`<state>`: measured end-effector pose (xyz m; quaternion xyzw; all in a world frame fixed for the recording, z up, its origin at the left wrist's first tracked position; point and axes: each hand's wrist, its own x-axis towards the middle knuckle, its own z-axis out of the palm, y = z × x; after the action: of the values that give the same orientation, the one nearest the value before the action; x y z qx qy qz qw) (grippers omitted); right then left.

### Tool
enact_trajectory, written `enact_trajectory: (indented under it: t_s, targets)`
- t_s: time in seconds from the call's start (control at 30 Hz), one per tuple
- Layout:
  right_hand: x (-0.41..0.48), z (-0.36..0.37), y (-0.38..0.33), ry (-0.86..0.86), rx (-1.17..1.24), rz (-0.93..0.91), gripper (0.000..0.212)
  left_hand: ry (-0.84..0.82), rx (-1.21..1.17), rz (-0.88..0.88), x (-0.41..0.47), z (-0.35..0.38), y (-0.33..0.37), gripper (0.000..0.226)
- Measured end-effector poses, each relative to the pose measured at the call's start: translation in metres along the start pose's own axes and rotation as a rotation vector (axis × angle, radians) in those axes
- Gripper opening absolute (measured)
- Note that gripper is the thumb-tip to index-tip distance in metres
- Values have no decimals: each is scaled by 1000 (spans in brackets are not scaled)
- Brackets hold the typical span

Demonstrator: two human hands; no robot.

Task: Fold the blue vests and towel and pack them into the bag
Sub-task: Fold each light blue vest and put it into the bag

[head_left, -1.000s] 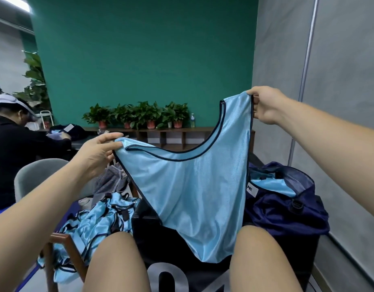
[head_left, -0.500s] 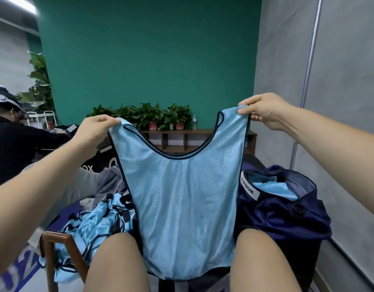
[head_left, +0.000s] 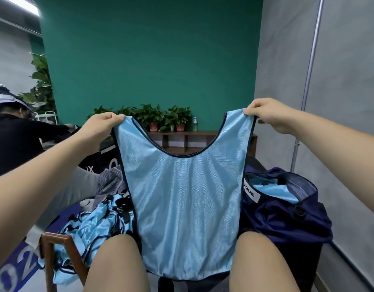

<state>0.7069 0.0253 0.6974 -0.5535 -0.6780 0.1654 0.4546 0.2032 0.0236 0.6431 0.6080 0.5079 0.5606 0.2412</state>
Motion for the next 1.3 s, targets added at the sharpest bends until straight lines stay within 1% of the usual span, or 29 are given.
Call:
enact_trajectory:
  t_s: [0.17, 0.2, 0.3, 0.37, 0.5, 0.57, 0.63, 0.77, 0.83, 0.9, 1.0, 1.07, 1.2, 1.3]
  targets:
    - [11, 8, 17, 19, 69, 30, 18, -12, 50, 2, 20, 1, -15, 69]
    - [15, 10, 22, 29, 70, 40, 18, -5, 60, -4, 28, 2, -20, 71]
    - [35, 16, 38, 51, 34, 52, 20, 12, 113, -13, 51, 12, -28, 63]
    - [50, 21, 47, 65, 14, 47, 21, 27, 140, -4, 66, 22, -28, 66]
    - [86, 36, 64, 112, -14, 55, 20, 67, 248, 38, 101, 45, -32, 64]
    - [104, 46, 78, 128, -35, 73, 18, 30, 272, 53, 119, 57, -39, 64]
    - [122, 57, 95, 124, -62, 87, 18, -79, 319, 49, 135, 68, -48, 63]
    - [152, 78, 131, 61, -130, 107, 18, -338, 513, 34, 162, 81, -67, 55]
    - [168, 86, 148, -11, -169, 112, 15, -402, 578, -3, 178, 88, -79, 51]
    - [185, 93, 165, -134, -224, 119, 12, -448, 617, -11, 193, 98, -93, 47]
    - [209, 103, 188, -313, -338, 158, 10, -452, 653, -23, 218, 113, -126, 51]
    - [224, 111, 204, -375, -423, 193, 7, -450, 667, -37, 234, 123, -151, 48]
    - [251, 131, 237, -366, -546, 181, 7, -451, 744, -33, 263, 148, -197, 27]
    - [267, 149, 257, -324, -651, 135, 8, -411, 800, -14, 282, 171, -223, 24]
